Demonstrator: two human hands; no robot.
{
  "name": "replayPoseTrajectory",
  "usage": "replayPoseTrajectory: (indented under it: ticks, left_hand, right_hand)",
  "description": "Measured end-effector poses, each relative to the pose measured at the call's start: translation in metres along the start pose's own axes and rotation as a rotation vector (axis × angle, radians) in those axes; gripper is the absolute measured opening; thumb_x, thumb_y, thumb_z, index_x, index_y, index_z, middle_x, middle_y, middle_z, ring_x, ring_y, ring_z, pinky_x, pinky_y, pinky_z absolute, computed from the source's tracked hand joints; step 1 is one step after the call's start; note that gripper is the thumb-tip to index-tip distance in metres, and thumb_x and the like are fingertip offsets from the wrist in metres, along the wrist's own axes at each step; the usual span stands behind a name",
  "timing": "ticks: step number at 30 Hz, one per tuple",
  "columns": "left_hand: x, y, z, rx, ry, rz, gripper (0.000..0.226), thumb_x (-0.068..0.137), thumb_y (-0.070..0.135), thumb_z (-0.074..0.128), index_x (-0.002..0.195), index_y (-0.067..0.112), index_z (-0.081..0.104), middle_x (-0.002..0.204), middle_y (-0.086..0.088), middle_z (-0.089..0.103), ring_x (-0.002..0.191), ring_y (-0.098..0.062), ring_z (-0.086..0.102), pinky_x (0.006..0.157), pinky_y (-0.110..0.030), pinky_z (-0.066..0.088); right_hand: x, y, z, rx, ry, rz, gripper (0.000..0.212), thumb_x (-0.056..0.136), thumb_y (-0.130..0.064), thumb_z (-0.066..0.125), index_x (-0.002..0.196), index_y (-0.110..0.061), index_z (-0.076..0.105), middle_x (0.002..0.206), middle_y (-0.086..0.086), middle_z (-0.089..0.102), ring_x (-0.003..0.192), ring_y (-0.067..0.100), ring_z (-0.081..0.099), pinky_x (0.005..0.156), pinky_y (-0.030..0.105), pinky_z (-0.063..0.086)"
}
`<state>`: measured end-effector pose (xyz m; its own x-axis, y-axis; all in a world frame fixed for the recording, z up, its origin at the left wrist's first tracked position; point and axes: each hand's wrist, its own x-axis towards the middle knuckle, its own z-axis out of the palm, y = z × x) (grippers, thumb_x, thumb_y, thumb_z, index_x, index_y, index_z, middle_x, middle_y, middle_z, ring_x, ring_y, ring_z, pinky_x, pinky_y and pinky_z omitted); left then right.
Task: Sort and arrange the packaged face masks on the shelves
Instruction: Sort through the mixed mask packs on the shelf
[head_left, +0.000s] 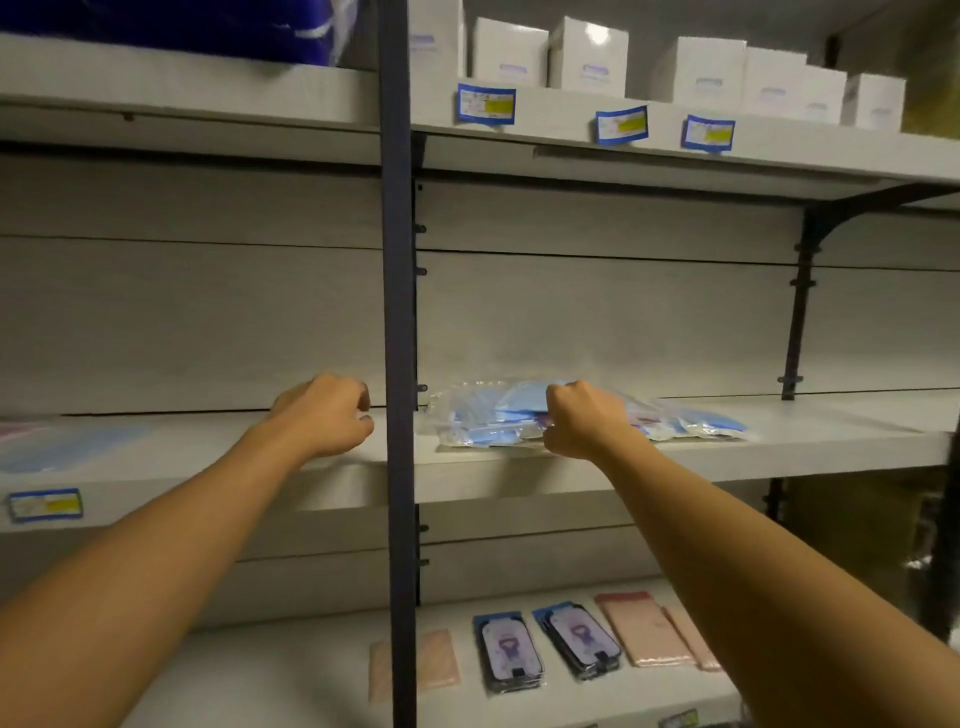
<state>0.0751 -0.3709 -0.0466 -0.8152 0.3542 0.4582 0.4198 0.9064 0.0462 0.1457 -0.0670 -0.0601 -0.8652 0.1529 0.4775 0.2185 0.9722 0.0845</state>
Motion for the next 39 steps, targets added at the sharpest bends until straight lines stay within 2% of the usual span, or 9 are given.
replayPoseTrajectory:
  ticks: [2,9,13,18,25,28,31,34,39]
  left_hand:
    - [-0.010,0.011,-0.001,0.035,-0.004,-0.032,0.029,0.092,0.034,0.056,0.118,0.025,0.066,0.115,0.000,0.065,0.093,-0.021,0.061,0.078,-0.036,0.056]
    - [-0.035,0.057,-0.011,0.193,-0.016,-0.188,0.020,0.094,0.042,0.056,0.097,0.025,0.067,0.094,0.003,0.064,0.085,-0.020,0.062,0.080,-0.037,0.057]
    - [-0.044,0.089,-0.014,0.324,-0.012,-0.196,0.027,0.094,0.046,0.053,0.085,0.025,0.067,0.085,0.005,0.064,0.079,-0.018,0.063,0.075,-0.033,0.056]
    - [-0.037,0.121,-0.011,0.291,-0.001,-0.175,0.019,0.093,0.043,0.054,0.087,0.028,0.065,0.080,0.006,0.063,0.073,-0.014,0.062,0.070,-0.032,0.058]
    - [-0.014,0.151,-0.004,0.246,-0.018,-0.172,0.015,0.092,0.036,0.055,0.096,0.028,0.068,0.087,0.005,0.064,0.077,-0.016,0.061,0.070,-0.032,0.056]
    - [0.002,0.162,0.003,0.201,-0.013,-0.133,0.014,0.092,0.033,0.055,0.097,0.028,0.067,0.090,0.005,0.065,0.079,-0.016,0.062,0.072,-0.034,0.056]
    - [0.025,0.171,0.012,0.104,-0.039,-0.098,0.010,0.092,0.034,0.057,0.094,0.030,0.066,0.092,0.006,0.066,0.080,-0.015,0.063,0.071,-0.034,0.056]
    - [0.050,0.171,0.021,0.048,-0.059,-0.085,0.008,0.090,0.033,0.059,0.091,0.030,0.066,0.089,0.007,0.067,0.079,-0.016,0.064,0.074,-0.037,0.059]
    - [0.092,0.171,0.035,0.000,-0.049,-0.088,0.011,0.091,0.034,0.061,0.093,0.028,0.069,0.092,0.008,0.065,0.086,-0.017,0.063,0.080,-0.039,0.058]
  right_hand:
    - [-0.002,0.015,0.000,0.013,-0.011,-0.028,0.024,0.090,-0.026,0.061,0.110,-0.013,0.058,0.105,0.009,0.061,0.090,0.031,0.061,0.067,0.033,0.044]
    - [-0.011,0.066,-0.002,0.013,-0.053,-0.080,0.028,0.088,-0.023,0.063,0.113,-0.013,0.056,0.104,0.007,0.060,0.083,0.025,0.056,0.068,0.033,0.046]
    - [-0.017,0.091,-0.006,-0.011,-0.058,-0.118,0.033,0.091,-0.025,0.061,0.121,-0.012,0.055,0.116,0.009,0.061,0.099,0.029,0.062,0.071,0.032,0.039]
    - [-0.020,0.116,-0.008,-0.002,-0.068,-0.146,0.028,0.091,-0.021,0.061,0.116,-0.012,0.056,0.114,0.009,0.062,0.083,0.027,0.051,0.069,0.032,0.040]
    - [0.001,0.140,-0.001,0.021,-0.075,-0.128,0.016,0.086,-0.019,0.059,0.097,-0.017,0.048,0.108,0.010,0.062,0.080,0.030,0.051,0.070,0.032,0.042]
    - [0.011,0.146,0.005,0.021,-0.081,-0.134,0.022,0.088,-0.023,0.062,0.107,-0.014,0.054,0.101,0.007,0.056,0.081,0.028,0.051,0.070,0.033,0.043]
    - [0.025,0.152,0.010,0.008,-0.096,-0.134,0.027,0.090,-0.026,0.063,0.111,-0.012,0.054,0.107,0.008,0.058,0.083,0.027,0.049,0.070,0.033,0.042]
    - [0.046,0.160,0.015,-0.001,-0.083,-0.119,0.018,0.087,-0.015,0.062,0.103,-0.013,0.053,0.101,0.007,0.055,0.081,0.027,0.051,0.066,0.031,0.041]
    - [0.080,0.174,0.022,0.025,-0.062,-0.074,0.027,0.086,-0.010,0.060,0.112,-0.012,0.059,0.101,0.008,0.059,0.088,0.029,0.059,0.071,0.035,0.051]
